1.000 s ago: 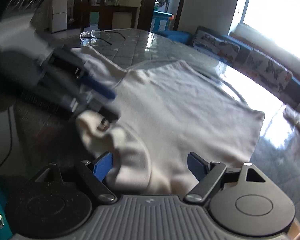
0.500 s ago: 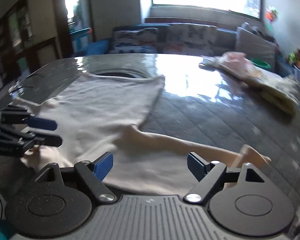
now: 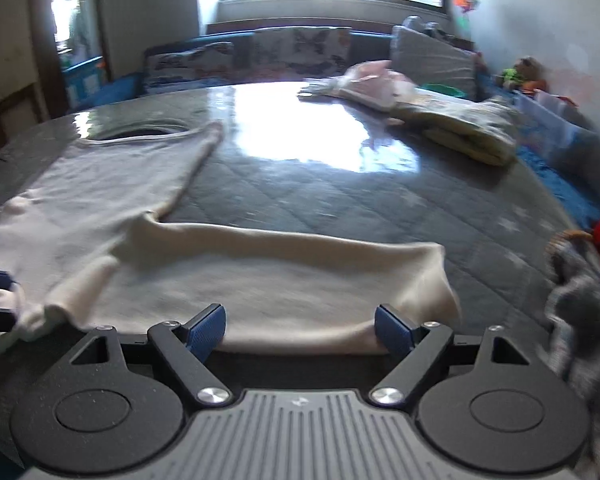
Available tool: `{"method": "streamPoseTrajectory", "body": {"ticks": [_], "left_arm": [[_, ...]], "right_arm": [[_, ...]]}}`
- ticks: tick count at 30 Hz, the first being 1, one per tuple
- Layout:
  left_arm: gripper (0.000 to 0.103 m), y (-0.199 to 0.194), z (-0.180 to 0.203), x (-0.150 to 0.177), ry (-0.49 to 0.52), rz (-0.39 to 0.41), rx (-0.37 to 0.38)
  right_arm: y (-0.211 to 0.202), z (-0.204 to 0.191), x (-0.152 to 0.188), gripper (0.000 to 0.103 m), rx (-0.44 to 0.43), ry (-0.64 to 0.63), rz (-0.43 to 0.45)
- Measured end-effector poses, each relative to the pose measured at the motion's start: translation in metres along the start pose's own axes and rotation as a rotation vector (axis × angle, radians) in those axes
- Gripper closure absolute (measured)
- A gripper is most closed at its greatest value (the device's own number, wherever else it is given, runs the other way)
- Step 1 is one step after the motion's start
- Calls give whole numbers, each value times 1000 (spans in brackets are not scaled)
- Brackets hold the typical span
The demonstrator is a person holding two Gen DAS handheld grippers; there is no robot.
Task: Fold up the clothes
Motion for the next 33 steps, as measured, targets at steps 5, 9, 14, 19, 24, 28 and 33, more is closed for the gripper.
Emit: {"method": "streamPoseTrajectory", "body": {"ticks": [5, 9, 14, 19, 24, 28, 33], "left_arm": [[43, -4, 2, 0, -4, -1, 14], [41, -16, 7, -3, 10, 19, 37], [38, -23, 4, -14, -11, 68, 25], [38, -10, -8, -19, -48, 58, -1], [37, 2, -14, -10, -50, 5, -2], [33, 0, -13, 0, -32, 5, 6], [29, -3, -13, -1, -46, 7, 12]], "right_arm": [[-10, 18, 6, 19, 85, 46, -3], [-14, 24, -4, 19, 92, 61, 44], [7, 24, -14, 19, 27, 74, 47], [28, 30, -15, 19, 33, 90, 10], [40, 33, -21, 13, 66, 30, 2], [50, 46, -25, 11, 96, 56, 6], [52, 52, -27, 10, 116, 71, 13]]}}
Point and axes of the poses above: each gripper's, at about its wrist camera, not at the fingertips, and y roughly the way its jaws point, z to its right, x to its underside, the point moved 1 cm from there along y, roughly the way its jaws point, and after that the axes turned 15 degrees about -y, right-handed, at the moved point
